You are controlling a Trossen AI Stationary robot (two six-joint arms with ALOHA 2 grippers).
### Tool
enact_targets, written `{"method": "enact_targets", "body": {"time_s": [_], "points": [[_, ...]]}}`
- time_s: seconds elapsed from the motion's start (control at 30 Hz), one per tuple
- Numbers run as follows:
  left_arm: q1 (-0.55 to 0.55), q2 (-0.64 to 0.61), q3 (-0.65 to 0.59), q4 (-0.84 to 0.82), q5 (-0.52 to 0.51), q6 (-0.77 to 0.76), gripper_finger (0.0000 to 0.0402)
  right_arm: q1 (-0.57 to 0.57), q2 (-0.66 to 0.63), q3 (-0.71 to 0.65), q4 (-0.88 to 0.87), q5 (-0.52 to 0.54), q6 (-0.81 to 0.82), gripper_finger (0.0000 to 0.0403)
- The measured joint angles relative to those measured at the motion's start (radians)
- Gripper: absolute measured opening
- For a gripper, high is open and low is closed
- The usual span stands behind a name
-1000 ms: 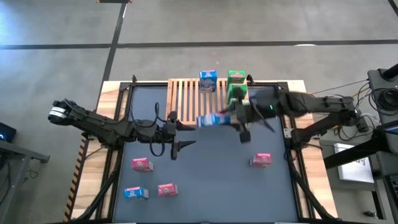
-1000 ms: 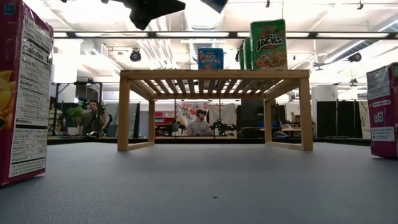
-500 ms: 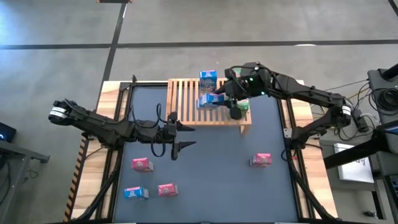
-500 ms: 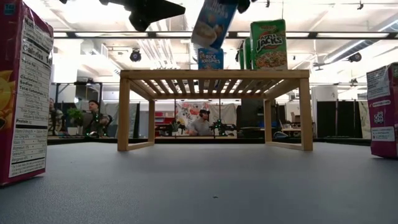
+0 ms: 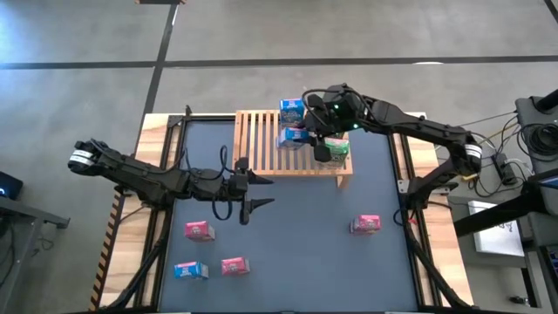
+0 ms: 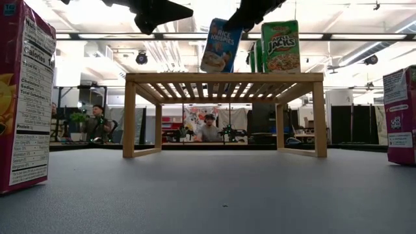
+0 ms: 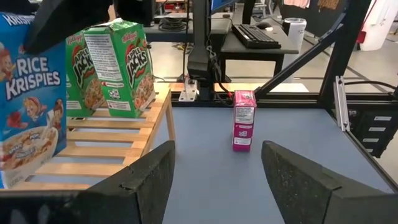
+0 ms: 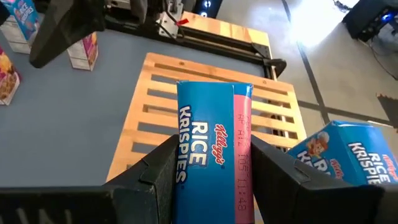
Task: Stack cereal on shelf
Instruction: Put the right blue cereal box on the shelf aligned with the other blue cereal box
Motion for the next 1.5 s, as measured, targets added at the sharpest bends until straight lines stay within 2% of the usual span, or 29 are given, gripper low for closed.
{"method": "enact_targets", "body": {"time_s": [0.47, 0.87, 1.1, 1.5], "points": [[0.0, 0.0, 0.0, -0.008, 0.0, 0.0, 0.0223, -0.01, 0.013, 0.0, -0.039, 0.0, -0.025, 0.0162], [0.0, 0.0, 0.0, -0.007, 0.0, 0.0, 0.0223, -0.01, 0.013, 0.0, -0.03, 0.008, -0.024, 0.0202], [0.0, 0.0, 0.0, -0.007, 0.0, 0.0, 0.0223, -0.01, 0.013, 0.0, 0.021, 0.008, -0.023, 0.0203], [0.0, 0.0, 0.0, -0.007, 0.0, 0.0, 0.0223, -0.01, 0.025, 0.0, 0.003, 0.008, -0.013, 0.0202]]}}
